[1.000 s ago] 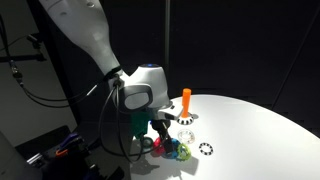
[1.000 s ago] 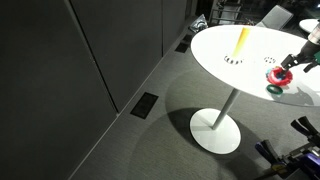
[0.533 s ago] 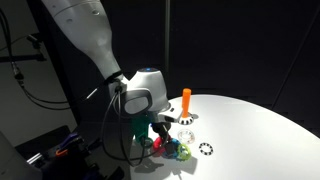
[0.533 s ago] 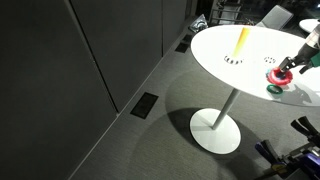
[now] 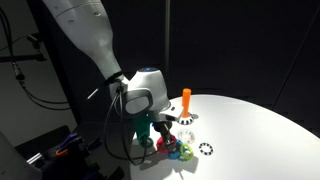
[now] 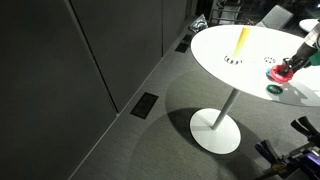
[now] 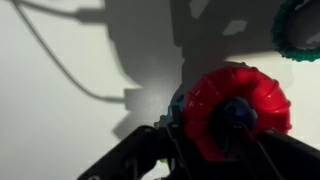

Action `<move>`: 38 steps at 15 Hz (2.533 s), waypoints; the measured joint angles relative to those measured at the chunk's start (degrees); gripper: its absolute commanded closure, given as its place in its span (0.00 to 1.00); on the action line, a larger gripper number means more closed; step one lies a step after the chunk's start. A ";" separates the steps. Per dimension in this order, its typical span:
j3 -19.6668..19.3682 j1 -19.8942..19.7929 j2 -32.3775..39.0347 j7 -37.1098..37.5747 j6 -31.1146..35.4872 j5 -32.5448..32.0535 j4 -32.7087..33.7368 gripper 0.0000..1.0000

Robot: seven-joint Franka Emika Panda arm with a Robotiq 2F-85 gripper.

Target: Remove the top two circular objects on the orange object then put the pink object

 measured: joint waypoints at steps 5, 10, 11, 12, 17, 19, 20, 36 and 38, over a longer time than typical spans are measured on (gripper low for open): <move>0.05 0.01 -4.15 0.00 -1.97 0.02 0.39 0.89; 0.35 0.08 -10.56 0.03 -5.46 0.02 2.12 0.89; 0.61 0.06 -11.53 0.07 -6.14 0.02 2.82 0.89; 0.96 -0.01 -12.28 0.11 -6.71 0.02 3.55 0.89; 3.95 -0.70 -13.33 0.50 -10.09 1.19 8.79 0.89; 5.45 -1.06 -13.04 0.50 -11.65 2.95 11.15 0.89; 6.10 -1.20 -12.76 0.50 -12.41 3.78 12.38 0.89; 11.19 -3.19 -0.44 1.11 -23.59 10.74 32.23 0.89; 11.99 -3.92 0.41 1.02 -24.83 11.95 33.65 0.89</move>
